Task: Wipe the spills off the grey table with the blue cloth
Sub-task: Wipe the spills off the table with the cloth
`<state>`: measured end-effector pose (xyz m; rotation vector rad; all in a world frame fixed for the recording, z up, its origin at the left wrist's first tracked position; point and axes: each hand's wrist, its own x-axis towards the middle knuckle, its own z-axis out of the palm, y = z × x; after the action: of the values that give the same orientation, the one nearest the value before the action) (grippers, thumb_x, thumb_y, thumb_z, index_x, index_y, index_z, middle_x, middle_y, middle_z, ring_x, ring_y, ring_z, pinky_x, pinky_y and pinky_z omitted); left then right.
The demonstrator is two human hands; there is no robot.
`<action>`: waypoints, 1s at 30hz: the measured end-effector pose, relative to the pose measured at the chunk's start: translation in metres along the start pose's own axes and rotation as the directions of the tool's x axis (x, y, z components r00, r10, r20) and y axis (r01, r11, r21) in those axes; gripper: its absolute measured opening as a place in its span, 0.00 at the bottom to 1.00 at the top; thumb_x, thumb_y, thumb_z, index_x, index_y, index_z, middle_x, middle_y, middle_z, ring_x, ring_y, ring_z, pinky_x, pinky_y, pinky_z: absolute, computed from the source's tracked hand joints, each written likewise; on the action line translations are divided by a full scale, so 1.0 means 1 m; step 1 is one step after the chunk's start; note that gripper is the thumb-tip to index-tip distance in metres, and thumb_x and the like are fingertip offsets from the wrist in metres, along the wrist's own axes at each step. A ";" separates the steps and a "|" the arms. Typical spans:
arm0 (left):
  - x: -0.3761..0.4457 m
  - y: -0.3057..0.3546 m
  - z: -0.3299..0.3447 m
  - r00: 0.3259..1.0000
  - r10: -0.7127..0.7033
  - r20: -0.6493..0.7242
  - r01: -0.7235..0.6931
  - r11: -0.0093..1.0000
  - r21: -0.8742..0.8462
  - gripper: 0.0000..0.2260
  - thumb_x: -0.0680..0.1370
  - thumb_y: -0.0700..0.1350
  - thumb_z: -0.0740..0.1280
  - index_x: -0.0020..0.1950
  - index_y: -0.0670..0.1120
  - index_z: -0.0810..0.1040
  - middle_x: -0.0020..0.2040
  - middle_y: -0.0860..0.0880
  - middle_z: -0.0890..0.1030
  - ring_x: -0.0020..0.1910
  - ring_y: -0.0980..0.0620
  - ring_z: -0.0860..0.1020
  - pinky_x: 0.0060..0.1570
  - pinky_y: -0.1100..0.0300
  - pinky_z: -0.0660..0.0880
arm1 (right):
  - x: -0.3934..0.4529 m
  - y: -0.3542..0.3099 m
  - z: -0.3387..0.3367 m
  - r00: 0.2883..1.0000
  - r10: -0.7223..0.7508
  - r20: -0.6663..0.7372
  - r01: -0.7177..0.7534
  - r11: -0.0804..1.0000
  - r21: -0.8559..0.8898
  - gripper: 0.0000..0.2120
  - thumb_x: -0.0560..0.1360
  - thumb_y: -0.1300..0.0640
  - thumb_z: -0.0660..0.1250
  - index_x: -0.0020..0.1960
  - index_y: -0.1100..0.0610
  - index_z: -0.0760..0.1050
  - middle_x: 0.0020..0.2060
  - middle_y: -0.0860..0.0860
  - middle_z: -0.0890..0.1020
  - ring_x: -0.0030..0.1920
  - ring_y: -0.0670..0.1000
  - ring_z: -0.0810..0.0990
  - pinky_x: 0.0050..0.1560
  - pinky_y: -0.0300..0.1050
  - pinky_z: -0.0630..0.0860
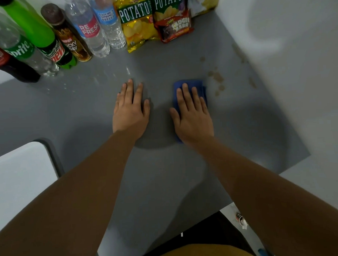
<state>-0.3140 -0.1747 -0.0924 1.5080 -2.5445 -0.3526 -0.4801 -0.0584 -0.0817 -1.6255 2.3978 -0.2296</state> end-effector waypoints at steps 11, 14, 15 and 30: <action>-0.001 -0.001 -0.001 1.000 0.015 -0.007 -0.015 1.000 0.009 0.26 0.86 0.55 0.52 0.82 0.48 0.59 0.83 0.43 0.56 0.82 0.43 0.53 0.80 0.47 0.52 | 0.042 0.048 -0.019 0.999 -0.035 -0.011 0.035 0.999 0.007 0.29 0.85 0.41 0.43 0.83 0.50 0.48 0.82 0.47 0.49 0.82 0.52 0.45 0.80 0.52 0.45; 0.000 0.000 -0.002 1.000 0.014 -0.005 -0.014 1.000 0.007 0.26 0.86 0.55 0.52 0.82 0.48 0.58 0.83 0.43 0.56 0.82 0.43 0.53 0.80 0.47 0.52 | 0.027 0.063 -0.024 0.999 0.026 -0.037 -0.026 1.000 0.006 0.28 0.85 0.44 0.44 0.83 0.51 0.49 0.82 0.48 0.50 0.82 0.53 0.45 0.80 0.52 0.46; 0.000 0.000 -0.003 1.000 0.013 -0.003 -0.013 1.000 0.007 0.26 0.86 0.55 0.52 0.82 0.48 0.58 0.83 0.43 0.55 0.82 0.43 0.53 0.80 0.47 0.52 | 0.021 0.066 -0.024 0.998 0.039 -0.045 -0.039 0.999 0.000 0.27 0.86 0.45 0.45 0.83 0.51 0.49 0.82 0.48 0.50 0.82 0.53 0.45 0.81 0.52 0.46; 0.010 0.039 -0.005 0.996 0.090 -0.024 -0.092 0.992 -0.083 0.25 0.85 0.52 0.57 0.81 0.45 0.63 0.81 0.42 0.61 0.81 0.42 0.58 0.78 0.44 0.58 | 0.031 0.052 -0.019 0.997 -0.078 -0.019 0.077 0.997 -0.026 0.29 0.85 0.41 0.44 0.83 0.50 0.49 0.82 0.48 0.51 0.82 0.52 0.47 0.80 0.52 0.46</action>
<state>-0.3504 -0.1656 -0.0766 1.3549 -2.5385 -0.4233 -0.5426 -0.0681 -0.0805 -1.7379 2.3640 -0.2311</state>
